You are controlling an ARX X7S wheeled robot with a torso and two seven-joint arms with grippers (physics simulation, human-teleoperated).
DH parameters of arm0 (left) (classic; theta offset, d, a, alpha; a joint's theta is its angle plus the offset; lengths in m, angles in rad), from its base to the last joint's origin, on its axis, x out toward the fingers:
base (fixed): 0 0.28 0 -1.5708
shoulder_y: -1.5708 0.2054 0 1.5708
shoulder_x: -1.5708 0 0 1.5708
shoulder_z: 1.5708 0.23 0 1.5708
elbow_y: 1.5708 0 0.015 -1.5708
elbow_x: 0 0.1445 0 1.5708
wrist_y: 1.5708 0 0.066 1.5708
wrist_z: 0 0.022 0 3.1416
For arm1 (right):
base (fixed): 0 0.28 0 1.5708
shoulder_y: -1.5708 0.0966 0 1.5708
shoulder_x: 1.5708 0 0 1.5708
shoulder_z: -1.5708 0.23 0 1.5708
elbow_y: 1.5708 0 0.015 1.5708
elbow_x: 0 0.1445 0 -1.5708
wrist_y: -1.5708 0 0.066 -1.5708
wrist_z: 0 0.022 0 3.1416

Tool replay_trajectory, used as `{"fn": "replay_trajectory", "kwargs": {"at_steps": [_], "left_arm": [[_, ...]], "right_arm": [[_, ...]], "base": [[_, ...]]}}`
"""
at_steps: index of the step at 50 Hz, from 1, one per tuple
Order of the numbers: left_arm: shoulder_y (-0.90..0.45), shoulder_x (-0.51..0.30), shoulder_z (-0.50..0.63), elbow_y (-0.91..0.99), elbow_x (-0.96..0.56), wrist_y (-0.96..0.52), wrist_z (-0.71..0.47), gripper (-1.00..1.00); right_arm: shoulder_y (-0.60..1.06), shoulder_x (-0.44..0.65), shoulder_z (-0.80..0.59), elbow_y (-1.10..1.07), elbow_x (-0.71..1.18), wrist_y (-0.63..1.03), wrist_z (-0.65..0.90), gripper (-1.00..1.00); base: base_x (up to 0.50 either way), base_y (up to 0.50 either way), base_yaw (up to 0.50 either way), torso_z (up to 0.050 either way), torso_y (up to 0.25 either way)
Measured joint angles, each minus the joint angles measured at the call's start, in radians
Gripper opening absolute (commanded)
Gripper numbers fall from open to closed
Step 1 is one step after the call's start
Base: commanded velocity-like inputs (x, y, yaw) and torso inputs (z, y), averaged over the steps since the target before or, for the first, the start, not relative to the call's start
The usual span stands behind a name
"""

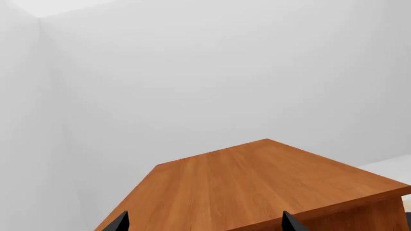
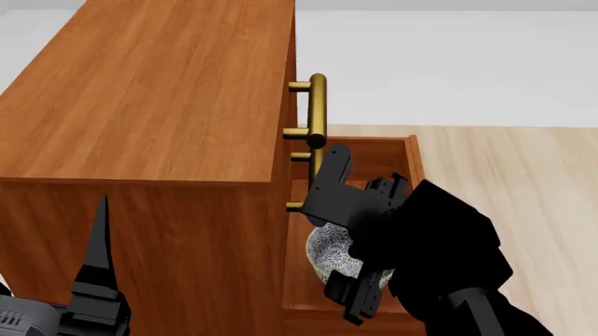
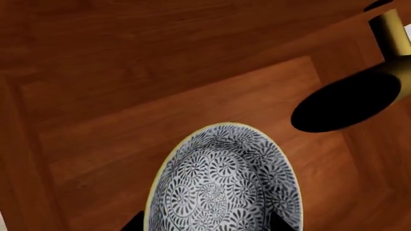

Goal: Put the bowl in the bottom drawer of the cabinet.

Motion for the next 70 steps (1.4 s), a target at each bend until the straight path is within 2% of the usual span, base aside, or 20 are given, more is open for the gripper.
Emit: {"fn": "replay_trajectory", "kwargs": {"at_steps": [48, 70], "left_arm": [[-0.004, -0.017, 0.006, -0.005, -0.024, 0.000, -0.023, 1.00], [-0.005, -0.025, 0.009, -0.005, -0.033, 0.001, -0.033, 1.00]], "right_arm": [[0.012, 0.009, -0.019, -0.004, 0.017, -0.040, -0.062, 1.00], [-0.039, 0.084, 0.001, -0.313, 0.051, 0.120, -0.075, 1.00]], "base": [[0.00, 0.00, 0.00, 0.000, 0.000], [0.00, 0.00, 0.00, 0.000, 0.000]]}}
